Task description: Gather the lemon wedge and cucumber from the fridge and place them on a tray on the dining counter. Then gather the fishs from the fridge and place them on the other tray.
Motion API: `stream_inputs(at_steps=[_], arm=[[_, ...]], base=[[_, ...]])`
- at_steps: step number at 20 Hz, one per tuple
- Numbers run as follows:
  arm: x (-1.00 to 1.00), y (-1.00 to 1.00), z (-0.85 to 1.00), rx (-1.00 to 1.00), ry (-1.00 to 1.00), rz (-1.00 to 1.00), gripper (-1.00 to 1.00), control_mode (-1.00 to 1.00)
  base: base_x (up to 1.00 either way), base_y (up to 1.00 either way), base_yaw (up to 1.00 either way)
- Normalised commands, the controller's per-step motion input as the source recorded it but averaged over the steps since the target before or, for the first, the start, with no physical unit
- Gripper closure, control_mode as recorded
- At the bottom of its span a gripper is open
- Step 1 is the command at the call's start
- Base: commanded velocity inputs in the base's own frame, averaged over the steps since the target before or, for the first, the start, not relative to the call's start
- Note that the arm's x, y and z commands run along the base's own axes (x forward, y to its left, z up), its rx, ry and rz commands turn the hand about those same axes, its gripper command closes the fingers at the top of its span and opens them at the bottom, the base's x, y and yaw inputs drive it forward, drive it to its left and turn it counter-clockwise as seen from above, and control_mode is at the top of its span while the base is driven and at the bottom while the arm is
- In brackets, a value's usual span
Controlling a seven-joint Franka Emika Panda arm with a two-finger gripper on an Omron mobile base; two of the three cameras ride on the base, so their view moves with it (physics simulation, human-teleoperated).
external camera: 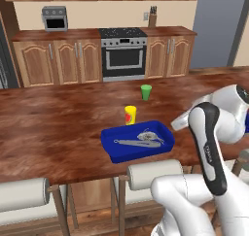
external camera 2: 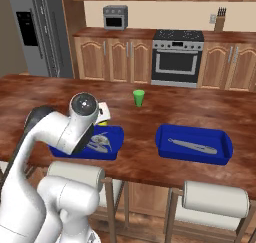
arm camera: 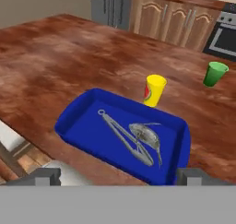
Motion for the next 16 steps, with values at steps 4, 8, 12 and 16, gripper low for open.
stream_inputs(at_steps=[4, 8, 12, 16], arm=[[-1.00, 0.00, 0.34, 0.00, -0.06, -0.28, -1.00, -1.00], [-1.00, 0.00, 0.01, 0.00, -0.31, -0.18, -1.00, -1.00], [-0.40, 0.00, 0.00, 0.00, -0.12, -0.02, -1.00, -1.00], [0.00, 0.00, 0.00, 0.00, 0.00, 0.00, -1.00, 1.00]], base=[[0.00, 0.00, 0.00], [0.00, 0.00, 0.00], [0.00, 0.00, 0.00], [-0.01, 0.00, 0.00]])
